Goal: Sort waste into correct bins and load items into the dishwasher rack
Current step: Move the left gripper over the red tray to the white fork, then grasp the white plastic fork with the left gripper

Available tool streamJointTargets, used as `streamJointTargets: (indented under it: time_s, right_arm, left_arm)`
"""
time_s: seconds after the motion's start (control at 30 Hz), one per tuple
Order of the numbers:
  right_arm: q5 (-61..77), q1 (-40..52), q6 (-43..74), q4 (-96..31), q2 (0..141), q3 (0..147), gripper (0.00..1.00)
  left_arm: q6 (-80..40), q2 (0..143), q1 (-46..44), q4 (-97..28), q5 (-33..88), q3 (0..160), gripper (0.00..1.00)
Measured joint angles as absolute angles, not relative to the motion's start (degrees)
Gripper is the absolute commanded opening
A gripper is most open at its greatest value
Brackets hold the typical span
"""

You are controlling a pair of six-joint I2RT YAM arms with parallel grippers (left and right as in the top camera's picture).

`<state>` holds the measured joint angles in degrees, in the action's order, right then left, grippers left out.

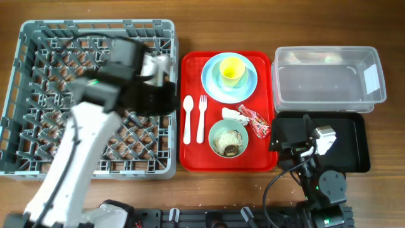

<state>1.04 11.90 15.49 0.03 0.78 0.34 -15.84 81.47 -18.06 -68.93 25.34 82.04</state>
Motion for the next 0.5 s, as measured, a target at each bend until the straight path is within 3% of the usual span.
streamJointTargets:
  time_s: [0.23, 0.5]
  right_arm:
    - [1.04, 11.9, 15.49, 0.03, 0.8, 0.36, 1.0]
    - [1.04, 11.9, 15.49, 0.01, 0.78, 0.34, 1.0]
  left_arm:
    - [-24.58, 95.09, -34.02, -64.88, 9.58, 82.04, 0.07]
    - [-28.01, 106.28, -38.35, -58.02, 2.59, 82.04, 0.17]
